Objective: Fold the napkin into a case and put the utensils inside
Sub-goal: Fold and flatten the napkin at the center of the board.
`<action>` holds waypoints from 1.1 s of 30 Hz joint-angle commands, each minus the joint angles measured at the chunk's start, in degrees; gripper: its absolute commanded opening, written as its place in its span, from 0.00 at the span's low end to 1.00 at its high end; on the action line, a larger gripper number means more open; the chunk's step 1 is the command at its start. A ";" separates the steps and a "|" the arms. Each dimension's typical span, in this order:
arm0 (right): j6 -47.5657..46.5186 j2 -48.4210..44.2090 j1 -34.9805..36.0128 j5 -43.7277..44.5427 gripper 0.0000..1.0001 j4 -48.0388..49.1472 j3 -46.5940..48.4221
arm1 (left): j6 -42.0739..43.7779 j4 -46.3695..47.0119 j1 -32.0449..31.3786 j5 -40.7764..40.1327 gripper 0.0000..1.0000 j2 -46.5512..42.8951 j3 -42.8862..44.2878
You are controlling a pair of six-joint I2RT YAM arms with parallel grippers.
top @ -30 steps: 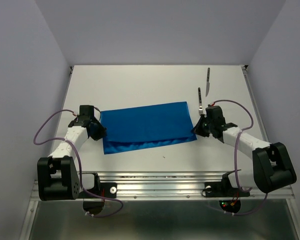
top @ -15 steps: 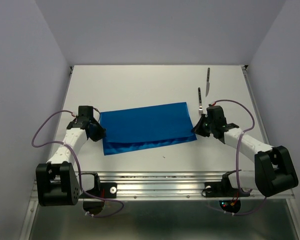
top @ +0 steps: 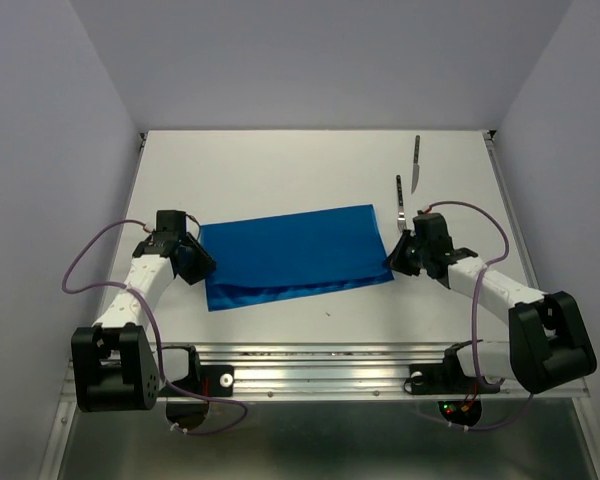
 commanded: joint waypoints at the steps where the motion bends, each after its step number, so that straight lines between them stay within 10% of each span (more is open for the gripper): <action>1: 0.15 1.04 0.43 -0.01 0.23 1.41 -0.42 | 0.25 -1.68 -0.12 1.74 0.59 0.77 1.52; 5: -0.82 1.39 0.43 2.70 0.59 0.45 1.25 | 0.08 -1.41 -0.12 2.81 0.82 -0.90 2.83; 13: -2.66 2.17 0.43 5.00 0.76 -0.96 8.18 | 1.21 -0.45 -0.12 0.69 0.75 0.06 8.28; 16: -2.75 3.49 0.43 4.21 0.73 -0.26 9.68 | 1.83 1.83 -0.12 0.78 0.65 3.04 9.52; 25: -4.24 11.93 2.79 -0.27 0.19 1.06 14.43 | 3.24 8.43 -1.77 1.39 0.40 14.47 11.37; 33: -3.02 18.52 2.80 4.89 0.17 0.45 14.79 | 3.59 11.50 -4.25 3.15 0.40 24.22 13.21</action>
